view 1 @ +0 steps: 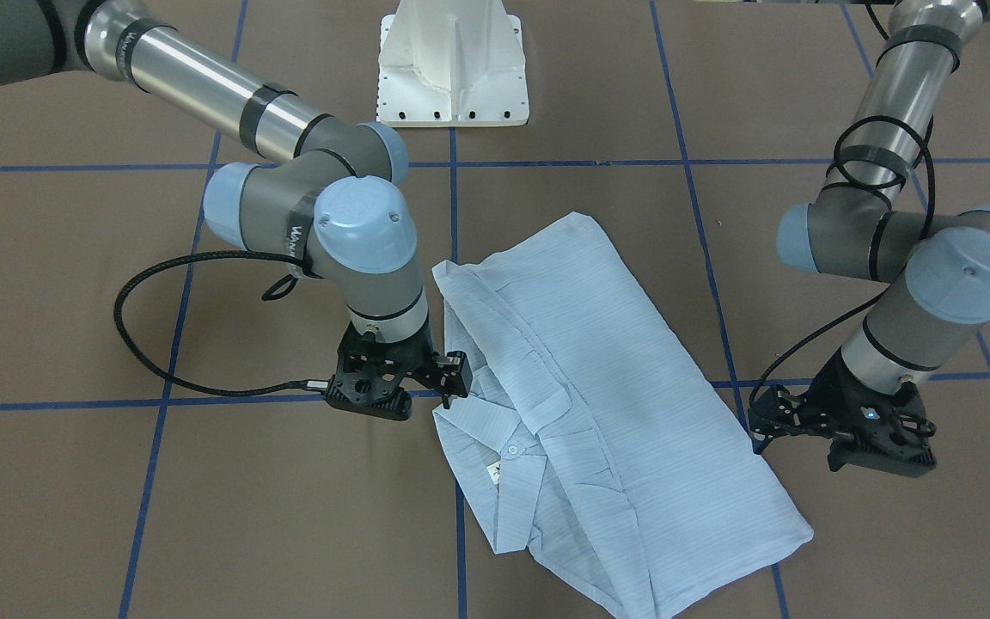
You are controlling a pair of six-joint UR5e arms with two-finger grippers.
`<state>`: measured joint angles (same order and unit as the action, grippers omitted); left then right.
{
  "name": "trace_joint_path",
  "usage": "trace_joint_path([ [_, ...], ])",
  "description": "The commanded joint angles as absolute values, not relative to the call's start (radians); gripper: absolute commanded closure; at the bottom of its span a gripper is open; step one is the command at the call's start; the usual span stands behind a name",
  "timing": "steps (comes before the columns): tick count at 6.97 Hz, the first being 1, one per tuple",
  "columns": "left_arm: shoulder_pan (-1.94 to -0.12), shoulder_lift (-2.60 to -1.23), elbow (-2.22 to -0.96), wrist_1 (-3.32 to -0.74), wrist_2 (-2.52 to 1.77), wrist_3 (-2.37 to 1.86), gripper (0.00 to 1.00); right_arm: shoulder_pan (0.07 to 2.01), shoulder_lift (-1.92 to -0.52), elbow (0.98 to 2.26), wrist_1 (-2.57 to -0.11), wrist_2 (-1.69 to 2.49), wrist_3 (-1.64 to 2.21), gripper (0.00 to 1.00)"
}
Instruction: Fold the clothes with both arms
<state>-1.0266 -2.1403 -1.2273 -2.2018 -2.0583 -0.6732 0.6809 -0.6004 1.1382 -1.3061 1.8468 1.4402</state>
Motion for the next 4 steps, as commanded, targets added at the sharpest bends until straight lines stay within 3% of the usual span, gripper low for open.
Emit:
trace_joint_path([
  [1,-1.019,-2.117,-1.261,-2.203,-2.059,-0.718,0.0,0.62,-0.568,1.075,-1.266,1.737,1.613,0.15],
  [4,-1.019,-2.103,-1.276,-2.203,-2.059,-0.718,0.0,0.606,-0.546,0.994,-1.172,1.687,1.632,0.16],
])
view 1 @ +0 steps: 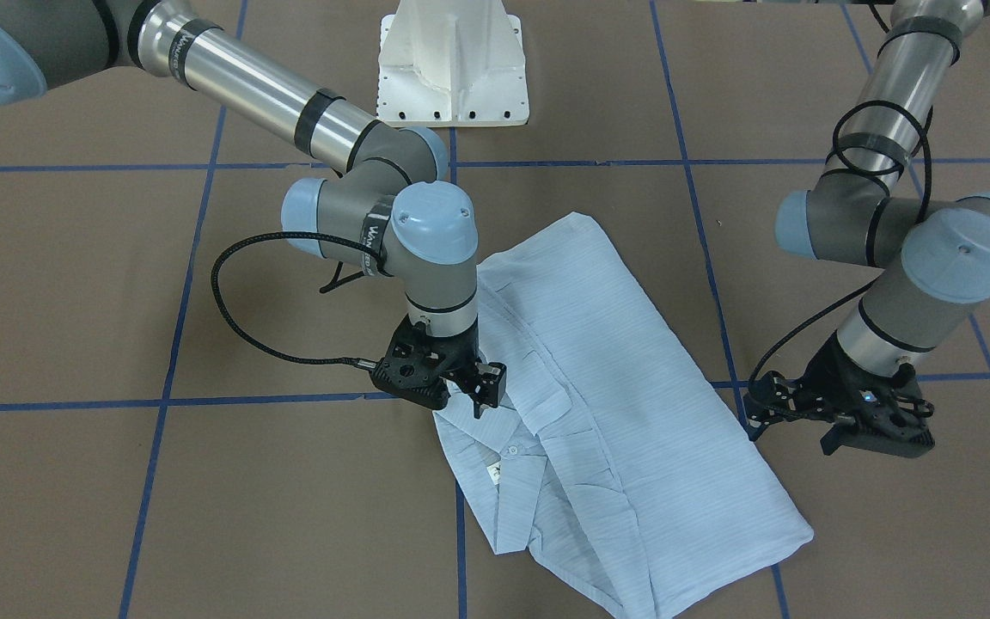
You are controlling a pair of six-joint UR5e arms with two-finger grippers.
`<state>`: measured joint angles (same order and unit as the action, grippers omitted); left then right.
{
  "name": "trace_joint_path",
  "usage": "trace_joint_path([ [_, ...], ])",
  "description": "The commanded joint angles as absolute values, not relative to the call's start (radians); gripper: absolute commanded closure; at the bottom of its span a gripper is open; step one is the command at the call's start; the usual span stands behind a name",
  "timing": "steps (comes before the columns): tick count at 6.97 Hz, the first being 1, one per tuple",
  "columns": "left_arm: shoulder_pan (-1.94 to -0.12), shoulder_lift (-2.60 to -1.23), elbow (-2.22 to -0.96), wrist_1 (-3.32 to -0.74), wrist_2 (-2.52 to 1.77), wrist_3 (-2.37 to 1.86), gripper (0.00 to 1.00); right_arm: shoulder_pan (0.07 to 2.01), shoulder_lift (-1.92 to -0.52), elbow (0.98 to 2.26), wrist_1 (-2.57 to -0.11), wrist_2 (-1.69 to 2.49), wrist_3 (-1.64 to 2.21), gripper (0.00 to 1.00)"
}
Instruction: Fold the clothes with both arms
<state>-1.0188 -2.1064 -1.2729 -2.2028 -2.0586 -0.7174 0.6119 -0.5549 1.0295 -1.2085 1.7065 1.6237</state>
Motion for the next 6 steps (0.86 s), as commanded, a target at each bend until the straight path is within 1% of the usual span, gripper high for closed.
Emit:
trace_joint_path([
  [1,-1.019,-2.095,-1.282,-2.203,-2.059,-0.718,0.0,0.594,-0.543,0.991,-1.172,1.657,1.632,0.2],
  [2,-1.019,-2.092,-1.282,-2.203,-2.059,-0.718,0.0,0.588,-0.543,0.991,-1.172,1.655,1.632,0.26],
  [4,-1.019,-2.091,-1.282,-2.203,-2.059,-0.718,0.0,0.572,-0.546,0.98,-1.173,1.632,1.62,0.26],
  [5,-1.019,-2.089,-1.282,-2.203,-2.057,-0.718,0.0,0.572,-0.546,0.979,-1.173,1.628,1.612,0.32],
  [6,-1.019,-2.089,-1.281,-2.203,-2.057,-0.718,0.0,0.572,-0.542,0.979,-1.173,1.629,1.612,0.82],
])
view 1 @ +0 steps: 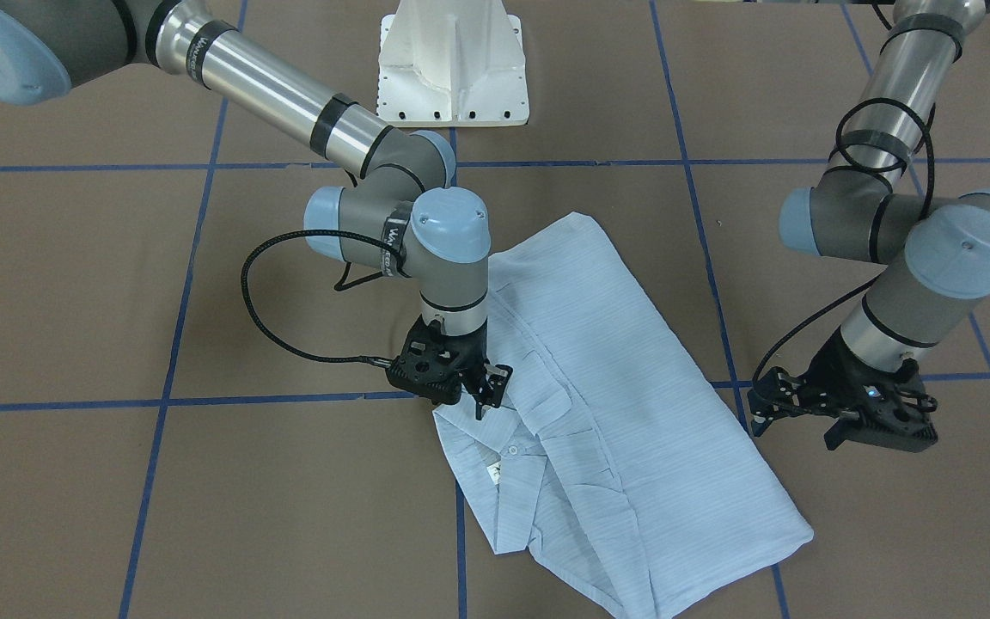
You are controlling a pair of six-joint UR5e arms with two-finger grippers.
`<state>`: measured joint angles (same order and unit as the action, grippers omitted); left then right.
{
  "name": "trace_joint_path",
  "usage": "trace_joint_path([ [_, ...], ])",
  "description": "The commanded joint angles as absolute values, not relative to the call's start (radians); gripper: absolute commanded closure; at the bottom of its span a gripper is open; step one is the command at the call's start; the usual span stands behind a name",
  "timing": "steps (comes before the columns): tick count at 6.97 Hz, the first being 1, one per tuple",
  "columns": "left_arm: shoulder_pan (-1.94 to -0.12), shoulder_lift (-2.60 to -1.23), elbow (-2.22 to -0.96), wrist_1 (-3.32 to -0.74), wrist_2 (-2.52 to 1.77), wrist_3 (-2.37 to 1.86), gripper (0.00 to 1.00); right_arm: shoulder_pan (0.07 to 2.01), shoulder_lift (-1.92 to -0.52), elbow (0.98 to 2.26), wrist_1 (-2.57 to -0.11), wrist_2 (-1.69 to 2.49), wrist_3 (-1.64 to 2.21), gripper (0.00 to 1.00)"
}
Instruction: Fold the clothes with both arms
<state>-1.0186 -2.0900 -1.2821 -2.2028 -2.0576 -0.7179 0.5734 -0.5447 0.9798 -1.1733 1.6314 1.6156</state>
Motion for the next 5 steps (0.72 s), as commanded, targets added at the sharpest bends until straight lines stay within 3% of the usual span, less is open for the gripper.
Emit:
trace_joint_path([
  [1,-1.019,-2.089,-1.281,-2.203,-2.057,-0.718,0.0,0.574,-0.541,0.979,-1.173,1.629,1.606,1.0],
  [3,-1.017,-2.089,-1.282,-2.203,-2.057,-0.718,0.0,0.575,-0.548,0.994,-1.177,1.638,1.566,1.0],
  [4,-1.017,-2.089,-1.281,-2.203,-2.057,-0.718,0.0,0.577,-0.583,1.061,-1.19,1.65,1.566,1.0],
  [5,-1.014,-2.089,-1.281,-2.203,-2.057,-0.719,0.0,0.575,-0.666,1.218,-1.269,1.676,1.566,1.0],
])
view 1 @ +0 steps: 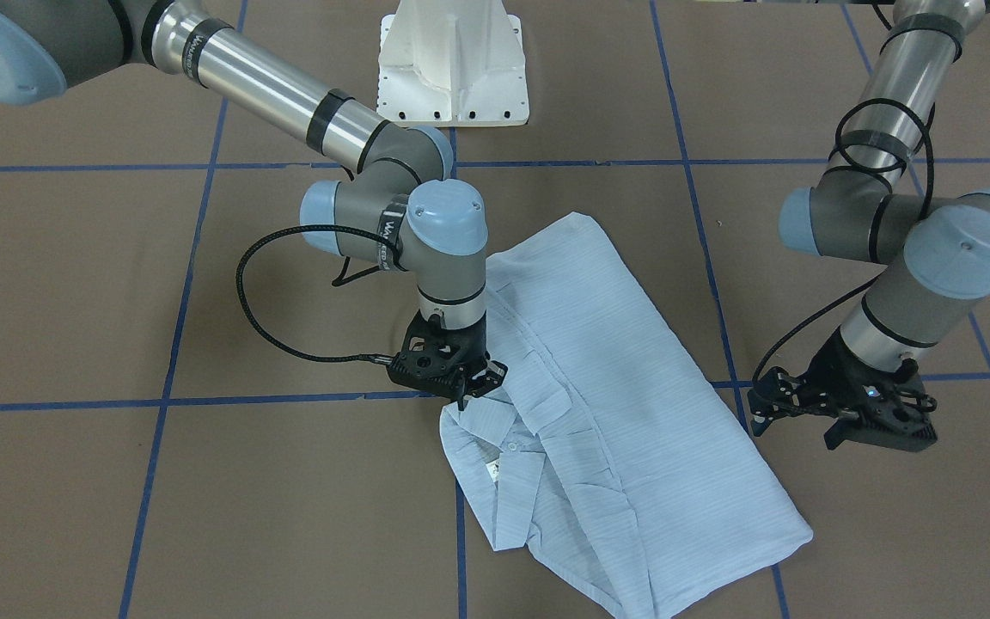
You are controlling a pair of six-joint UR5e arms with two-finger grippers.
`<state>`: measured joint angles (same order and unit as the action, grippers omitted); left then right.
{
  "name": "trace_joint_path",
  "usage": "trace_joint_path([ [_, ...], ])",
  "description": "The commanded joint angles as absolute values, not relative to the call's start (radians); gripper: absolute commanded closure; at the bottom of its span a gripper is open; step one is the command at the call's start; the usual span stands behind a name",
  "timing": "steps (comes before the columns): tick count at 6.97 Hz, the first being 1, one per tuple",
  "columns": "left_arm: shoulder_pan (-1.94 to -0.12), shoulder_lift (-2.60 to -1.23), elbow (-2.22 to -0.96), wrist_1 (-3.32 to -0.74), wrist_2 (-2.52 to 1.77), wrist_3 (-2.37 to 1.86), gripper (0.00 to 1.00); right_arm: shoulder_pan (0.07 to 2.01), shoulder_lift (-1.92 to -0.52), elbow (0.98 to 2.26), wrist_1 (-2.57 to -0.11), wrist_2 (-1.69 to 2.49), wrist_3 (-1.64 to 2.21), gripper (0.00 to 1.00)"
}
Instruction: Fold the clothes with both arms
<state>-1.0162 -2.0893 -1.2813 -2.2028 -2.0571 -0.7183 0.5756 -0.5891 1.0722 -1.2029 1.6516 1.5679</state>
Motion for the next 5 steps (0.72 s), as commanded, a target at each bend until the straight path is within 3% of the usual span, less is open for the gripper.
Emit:
trace_joint_path([
  [1,-1.008,-2.089,-1.282,-2.204,-2.057,-0.736,0.0,0.575,-0.755,1.374,-1.342,1.678,1.568,1.0],
  [2,-1.008,-2.091,-1.284,-2.204,-2.057,-0.745,0.0,0.556,-0.902,1.545,-1.357,1.669,1.574,1.0],
  [3,-1.006,-2.091,-1.287,-2.204,-2.059,-0.746,0.0,0.539,-1.008,1.636,-1.358,1.658,1.574,1.0],
  [5,-1.0,-2.091,-1.296,-2.203,-2.059,-0.747,0.0,0.535,-1.148,1.73,-1.356,1.643,1.568,1.0],
])
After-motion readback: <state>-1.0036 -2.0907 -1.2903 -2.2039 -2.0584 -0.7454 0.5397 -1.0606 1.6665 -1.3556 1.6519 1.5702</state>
